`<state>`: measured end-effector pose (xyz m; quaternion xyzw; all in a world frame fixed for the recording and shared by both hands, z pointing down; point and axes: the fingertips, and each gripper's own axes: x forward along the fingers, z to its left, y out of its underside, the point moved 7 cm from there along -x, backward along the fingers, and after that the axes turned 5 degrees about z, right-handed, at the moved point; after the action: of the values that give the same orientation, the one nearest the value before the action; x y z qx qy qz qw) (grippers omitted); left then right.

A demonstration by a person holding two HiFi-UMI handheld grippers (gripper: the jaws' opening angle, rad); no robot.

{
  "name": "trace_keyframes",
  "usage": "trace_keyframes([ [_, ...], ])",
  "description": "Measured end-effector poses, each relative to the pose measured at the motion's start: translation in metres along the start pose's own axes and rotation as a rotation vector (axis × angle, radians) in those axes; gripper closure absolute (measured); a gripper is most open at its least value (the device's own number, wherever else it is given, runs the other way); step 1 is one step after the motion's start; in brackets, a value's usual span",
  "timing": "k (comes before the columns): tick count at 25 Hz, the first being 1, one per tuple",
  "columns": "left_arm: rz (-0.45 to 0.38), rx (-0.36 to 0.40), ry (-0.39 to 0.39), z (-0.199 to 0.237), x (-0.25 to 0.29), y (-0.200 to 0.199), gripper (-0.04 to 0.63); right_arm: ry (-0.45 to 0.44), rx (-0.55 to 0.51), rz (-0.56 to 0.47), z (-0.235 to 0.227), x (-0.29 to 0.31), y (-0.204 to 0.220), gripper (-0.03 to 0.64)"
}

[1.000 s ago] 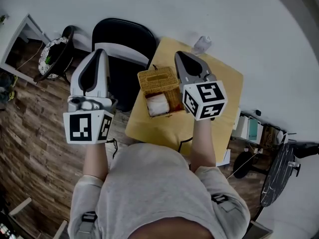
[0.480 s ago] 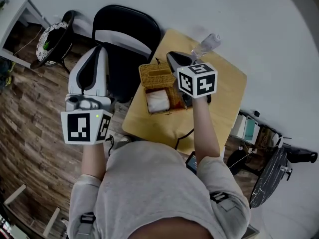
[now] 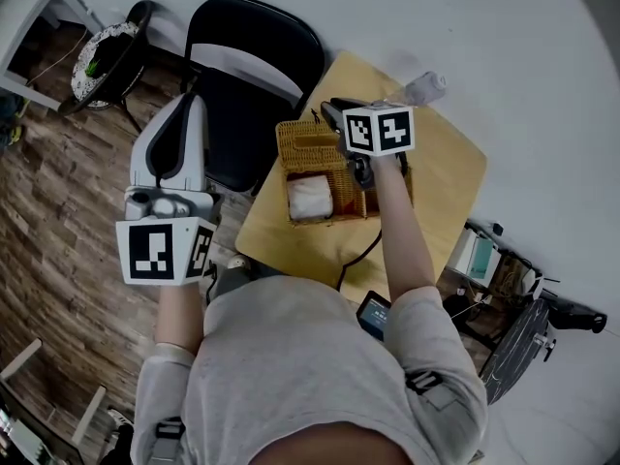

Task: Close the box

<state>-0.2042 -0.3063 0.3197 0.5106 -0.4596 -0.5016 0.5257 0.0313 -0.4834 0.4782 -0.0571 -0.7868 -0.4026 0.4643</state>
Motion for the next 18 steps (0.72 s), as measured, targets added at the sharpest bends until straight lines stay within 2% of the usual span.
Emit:
trace_keyframes([
  [5,0.020,-0.003,-0.009,0.002,0.001,0.007,0.537,-0.005,0.019,0.061,-0.010,0.022,-0.003,0.518],
  [9,0.037,-0.007,-0.020,0.005,0.001,0.012,0.537,-0.040,0.053,0.118,-0.017,0.040,-0.001,0.494],
  [18,0.069,-0.013,-0.051,0.014,-0.003,0.022,0.537,-0.062,0.094,0.264,-0.029,0.078,0.011,0.492],
])
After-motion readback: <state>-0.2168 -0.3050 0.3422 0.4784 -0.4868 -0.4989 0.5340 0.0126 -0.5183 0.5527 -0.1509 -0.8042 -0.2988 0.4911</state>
